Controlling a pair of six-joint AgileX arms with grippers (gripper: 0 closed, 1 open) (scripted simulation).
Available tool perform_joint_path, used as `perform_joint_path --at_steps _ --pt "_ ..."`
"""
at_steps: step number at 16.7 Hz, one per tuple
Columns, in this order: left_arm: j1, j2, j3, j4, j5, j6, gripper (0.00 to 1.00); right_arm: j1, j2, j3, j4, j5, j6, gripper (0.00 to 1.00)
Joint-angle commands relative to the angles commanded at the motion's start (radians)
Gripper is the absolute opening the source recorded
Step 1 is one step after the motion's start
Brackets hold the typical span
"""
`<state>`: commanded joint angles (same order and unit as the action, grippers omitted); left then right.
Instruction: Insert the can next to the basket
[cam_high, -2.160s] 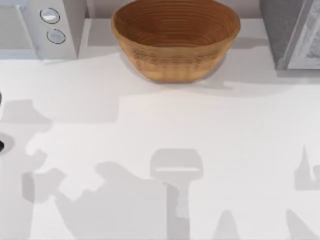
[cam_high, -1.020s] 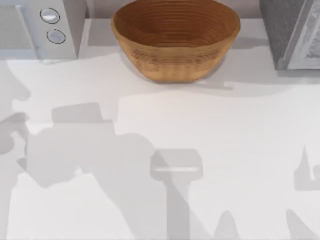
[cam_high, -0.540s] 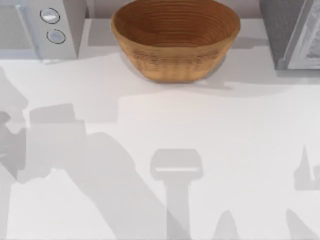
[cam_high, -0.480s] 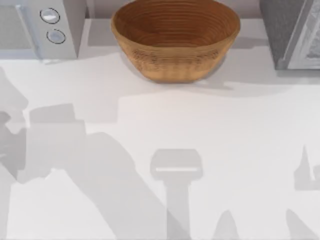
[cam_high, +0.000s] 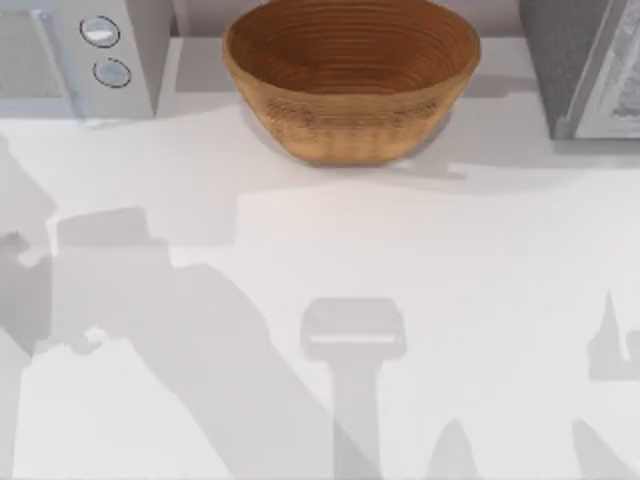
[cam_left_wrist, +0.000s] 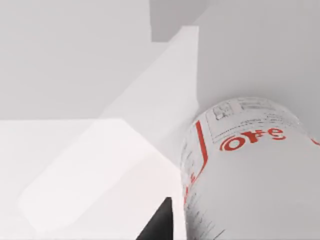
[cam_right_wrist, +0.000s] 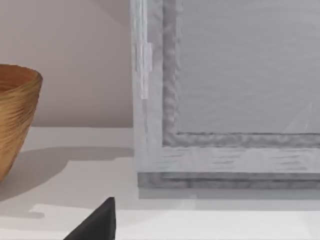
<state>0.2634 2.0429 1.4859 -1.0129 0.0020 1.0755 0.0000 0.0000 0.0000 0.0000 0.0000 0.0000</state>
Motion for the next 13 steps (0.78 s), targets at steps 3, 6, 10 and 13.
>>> perform_joint_path --at_steps 3,6,10,13 --pt "0.000 0.000 0.000 0.000 0.000 0.000 0.25 0.000 0.000 0.000 0.000 0.000 0.000 1.00" --pt "0.000 0.000 0.000 0.000 0.000 0.000 0.02 0.000 0.000 0.000 0.000 0.000 0.000 1.00" --pt "0.000 0.000 0.000 0.000 0.000 0.000 0.00 0.000 0.000 0.000 0.000 0.000 0.000 1.00" --pt "0.000 0.000 0.000 0.000 0.000 0.000 0.00 0.000 0.000 0.000 0.000 0.000 0.000 1.00"
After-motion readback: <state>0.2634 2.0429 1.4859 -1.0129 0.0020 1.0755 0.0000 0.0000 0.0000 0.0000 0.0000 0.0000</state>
